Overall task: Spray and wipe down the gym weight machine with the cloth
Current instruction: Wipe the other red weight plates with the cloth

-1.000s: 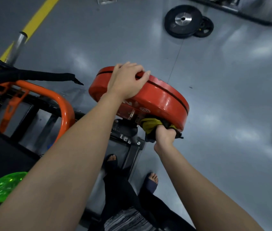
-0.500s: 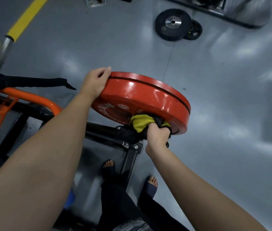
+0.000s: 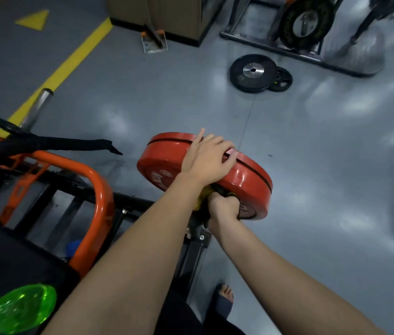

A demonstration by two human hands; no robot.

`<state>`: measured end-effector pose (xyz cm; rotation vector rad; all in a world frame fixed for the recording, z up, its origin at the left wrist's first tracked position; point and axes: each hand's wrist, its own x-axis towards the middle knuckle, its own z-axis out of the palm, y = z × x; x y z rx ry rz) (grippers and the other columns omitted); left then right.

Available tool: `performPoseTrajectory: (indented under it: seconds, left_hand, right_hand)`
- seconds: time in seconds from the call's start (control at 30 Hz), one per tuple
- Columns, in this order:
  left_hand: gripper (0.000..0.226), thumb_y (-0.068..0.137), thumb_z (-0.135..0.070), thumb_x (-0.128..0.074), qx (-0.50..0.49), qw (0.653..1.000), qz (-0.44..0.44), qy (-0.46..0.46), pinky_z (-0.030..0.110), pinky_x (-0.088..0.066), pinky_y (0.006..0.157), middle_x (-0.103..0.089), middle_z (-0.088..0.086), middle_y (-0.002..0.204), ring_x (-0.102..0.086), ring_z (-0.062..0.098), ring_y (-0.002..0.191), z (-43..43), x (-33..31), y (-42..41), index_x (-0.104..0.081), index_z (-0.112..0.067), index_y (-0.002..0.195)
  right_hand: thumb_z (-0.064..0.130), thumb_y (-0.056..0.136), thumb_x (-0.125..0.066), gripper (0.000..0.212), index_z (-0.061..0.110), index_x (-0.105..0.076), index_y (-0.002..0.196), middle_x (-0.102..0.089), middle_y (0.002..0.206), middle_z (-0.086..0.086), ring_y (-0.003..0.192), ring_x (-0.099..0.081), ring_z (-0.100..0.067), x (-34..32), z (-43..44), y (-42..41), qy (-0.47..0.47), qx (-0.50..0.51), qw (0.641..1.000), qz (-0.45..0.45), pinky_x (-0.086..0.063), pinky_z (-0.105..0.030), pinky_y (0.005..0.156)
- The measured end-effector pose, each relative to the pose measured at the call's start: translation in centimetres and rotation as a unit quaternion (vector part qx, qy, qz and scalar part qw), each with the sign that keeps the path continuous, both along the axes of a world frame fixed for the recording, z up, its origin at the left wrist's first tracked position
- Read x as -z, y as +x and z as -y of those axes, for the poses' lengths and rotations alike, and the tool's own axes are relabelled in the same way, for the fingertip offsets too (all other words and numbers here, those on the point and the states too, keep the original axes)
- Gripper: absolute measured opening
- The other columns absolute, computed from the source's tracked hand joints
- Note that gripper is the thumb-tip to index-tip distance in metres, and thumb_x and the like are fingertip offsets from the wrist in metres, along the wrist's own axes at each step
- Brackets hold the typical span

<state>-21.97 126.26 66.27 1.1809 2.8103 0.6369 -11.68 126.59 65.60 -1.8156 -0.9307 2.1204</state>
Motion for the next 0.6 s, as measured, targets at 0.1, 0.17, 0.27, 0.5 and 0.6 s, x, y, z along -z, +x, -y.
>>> performPoseTrajectory:
  seconds: [0.1,0.17,0.27,0.5,0.6]
  left_hand:
    - [0.029,0.099,-0.046,-0.045,-0.008,0.999,-0.034,-0.006,0.034,-0.025,0.117,-0.067,-0.011,0.101,-0.057,0.016,0.107,0.3,-0.3,-0.3,-0.069,-0.028,0.101]
    - [0.031,0.1,-0.047,-0.044,-0.018,0.999,-0.029,-0.005,0.033,-0.025,0.115,-0.068,-0.012,0.104,-0.056,0.014,0.108,0.3,-0.7,-0.2,-0.069,-0.029,0.103]
    - [0.034,0.101,-0.048,-0.042,-0.025,1.0,-0.015,-0.01,0.033,-0.026,0.114,-0.068,-0.013,0.105,-0.056,0.013,0.108,0.2,-0.7,-0.1,-0.069,-0.028,0.106]
    - [0.034,0.101,-0.047,-0.042,-0.033,0.999,-0.003,-0.001,0.033,-0.028,0.114,-0.068,-0.014,0.106,-0.055,0.011,0.106,0.7,-0.9,-0.6,-0.07,-0.027,0.107]
    - [0.028,0.1,-0.043,-0.046,-0.033,0.999,0.018,0.021,0.032,-0.03,0.112,-0.069,-0.014,0.105,-0.056,0.012,0.105,1.5,-1.1,-1.2,-0.068,-0.028,0.103]
  right_hand:
    - [-0.007,0.086,-0.053,0.018,0.001,-0.06,0.1,-0.065,0.096,-0.018,0.081,-0.064,-0.029,0.4,-1.7,1.9,0.015,-0.047,0.999,0.011,-0.054,-0.027,0.058]
    - [-0.009,0.087,-0.052,0.017,0.004,-0.058,0.096,-0.066,0.098,-0.017,0.08,-0.064,-0.026,0.5,-2.4,2.8,0.039,-0.063,0.997,0.025,-0.055,-0.031,0.064]
    - [-0.005,0.085,-0.056,0.017,0.006,-0.061,0.098,-0.066,0.095,-0.015,0.08,-0.068,-0.032,0.6,-2.2,3.0,0.036,-0.029,0.998,0.049,-0.06,-0.041,0.07]
    - [-0.005,0.086,-0.056,0.017,0.011,-0.055,0.089,-0.062,0.095,-0.013,0.082,-0.064,-0.031,-0.6,-2.7,3.1,0.035,-0.042,0.997,0.061,-0.058,-0.044,0.082]
    - [-0.006,0.088,-0.057,0.021,0.013,-0.05,0.086,-0.057,0.094,-0.01,0.076,-0.058,-0.024,-0.3,-3.3,3.2,0.037,-0.04,0.997,0.051,-0.05,-0.037,0.076]
